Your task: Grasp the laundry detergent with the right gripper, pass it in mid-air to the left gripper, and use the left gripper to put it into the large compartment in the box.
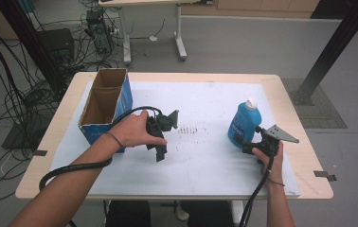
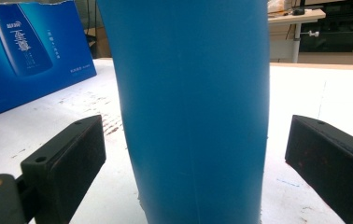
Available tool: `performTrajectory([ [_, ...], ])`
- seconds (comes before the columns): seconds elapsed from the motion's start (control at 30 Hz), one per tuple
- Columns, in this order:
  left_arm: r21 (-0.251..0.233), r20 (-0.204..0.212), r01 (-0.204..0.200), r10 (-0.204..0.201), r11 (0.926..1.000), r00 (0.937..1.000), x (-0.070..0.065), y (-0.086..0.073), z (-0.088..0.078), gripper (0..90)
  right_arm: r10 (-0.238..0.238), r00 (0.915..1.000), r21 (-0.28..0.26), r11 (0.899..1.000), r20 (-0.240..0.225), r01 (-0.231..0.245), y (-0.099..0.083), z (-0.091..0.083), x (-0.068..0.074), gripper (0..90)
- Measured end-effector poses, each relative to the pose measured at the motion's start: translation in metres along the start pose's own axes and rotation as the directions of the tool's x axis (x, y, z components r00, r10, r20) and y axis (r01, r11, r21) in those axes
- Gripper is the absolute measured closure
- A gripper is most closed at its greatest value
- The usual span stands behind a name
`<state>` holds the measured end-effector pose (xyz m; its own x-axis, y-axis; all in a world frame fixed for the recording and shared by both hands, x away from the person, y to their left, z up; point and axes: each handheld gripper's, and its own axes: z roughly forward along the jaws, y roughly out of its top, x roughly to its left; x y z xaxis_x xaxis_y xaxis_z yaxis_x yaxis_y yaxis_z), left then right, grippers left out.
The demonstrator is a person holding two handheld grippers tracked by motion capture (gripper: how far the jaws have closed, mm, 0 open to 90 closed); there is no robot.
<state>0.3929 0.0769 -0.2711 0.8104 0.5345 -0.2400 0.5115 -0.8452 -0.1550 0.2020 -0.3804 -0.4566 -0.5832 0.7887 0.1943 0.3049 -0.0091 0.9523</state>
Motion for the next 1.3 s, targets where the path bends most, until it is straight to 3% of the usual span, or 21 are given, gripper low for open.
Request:
performTrajectory([
  [1.3, -0.005, 0.011, 0.000, 0.000, 1.0000, 0.9999, 0.0025, -0.0007, 0.0024, 6.7, -0.009, 1.0000, 0.006, 1.000, 0.004, 0.009, 0.0014, 0.0030, 0.0007, 5.0],
])
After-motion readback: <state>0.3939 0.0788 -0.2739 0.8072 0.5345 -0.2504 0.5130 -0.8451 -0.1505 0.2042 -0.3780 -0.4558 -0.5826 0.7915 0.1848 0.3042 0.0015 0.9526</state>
